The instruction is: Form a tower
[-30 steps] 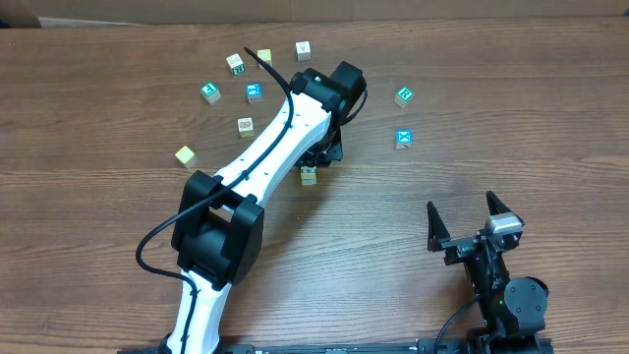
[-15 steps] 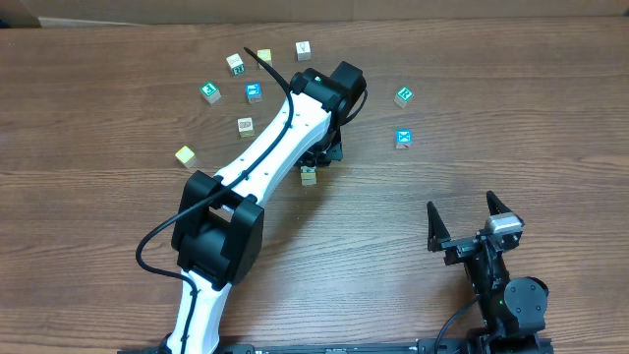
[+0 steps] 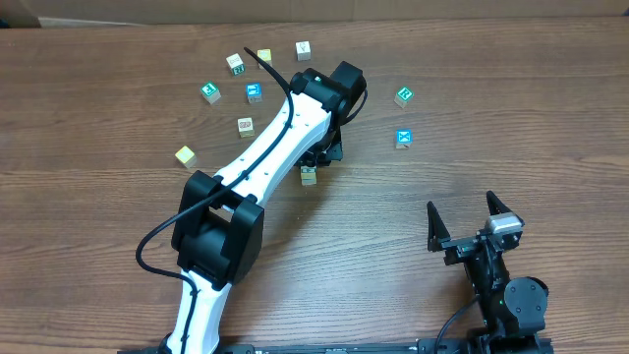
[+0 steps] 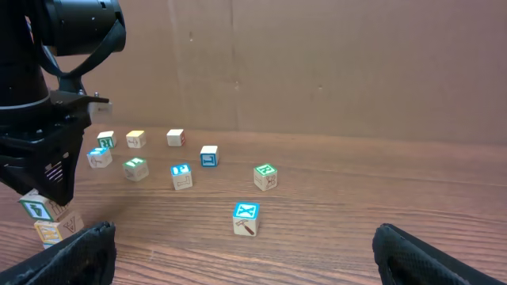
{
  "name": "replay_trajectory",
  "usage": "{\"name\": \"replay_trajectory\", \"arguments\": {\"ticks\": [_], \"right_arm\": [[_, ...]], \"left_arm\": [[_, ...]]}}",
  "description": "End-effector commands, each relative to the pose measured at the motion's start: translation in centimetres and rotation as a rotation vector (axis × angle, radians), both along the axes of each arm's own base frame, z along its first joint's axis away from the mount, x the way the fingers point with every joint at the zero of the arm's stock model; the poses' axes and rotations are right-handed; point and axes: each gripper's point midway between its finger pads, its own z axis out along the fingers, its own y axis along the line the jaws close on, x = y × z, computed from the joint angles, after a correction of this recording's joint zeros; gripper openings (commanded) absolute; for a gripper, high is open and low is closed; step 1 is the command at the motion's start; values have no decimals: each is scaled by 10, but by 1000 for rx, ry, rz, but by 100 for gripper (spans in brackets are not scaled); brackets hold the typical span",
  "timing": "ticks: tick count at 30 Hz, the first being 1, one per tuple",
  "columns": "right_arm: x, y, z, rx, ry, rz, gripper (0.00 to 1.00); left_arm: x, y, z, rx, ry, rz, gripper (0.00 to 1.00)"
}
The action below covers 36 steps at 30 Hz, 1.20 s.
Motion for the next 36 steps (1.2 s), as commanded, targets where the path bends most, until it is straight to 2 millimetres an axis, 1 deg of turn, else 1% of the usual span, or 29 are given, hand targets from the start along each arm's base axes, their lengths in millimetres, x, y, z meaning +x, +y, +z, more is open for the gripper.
{"name": "replay_trajectory", "arguments": {"ticks": [1,6,9,10,27,30,32,36], "right_arm": [[0,1,-2,-1,-2,1,100],[0,1,-2,-1,-2,1,100],[0,1,-2,-1,-3,1,100],[0,1,-2,-1,-3,1,100],[0,1,-2,-1,-2,1,100],[0,1,-2,-1,-2,1,100],[0,1,-2,-1,-3,1,100],[0,1,-2,-1,-3,1,100]], "left_arm": [[0,3,-2,22,-4,19,6],[-1,3,-2,22,-2,19,11],[-2,3,-3,18,5,19,18],[-3,3,-3,19,8,19,18],[-2,1,-3,7,6,19,18],[-2,1,-3,7,6,19,19],[-2,1,-3,7,6,19,22],[-2,1,-3,7,6,19,24]]}}
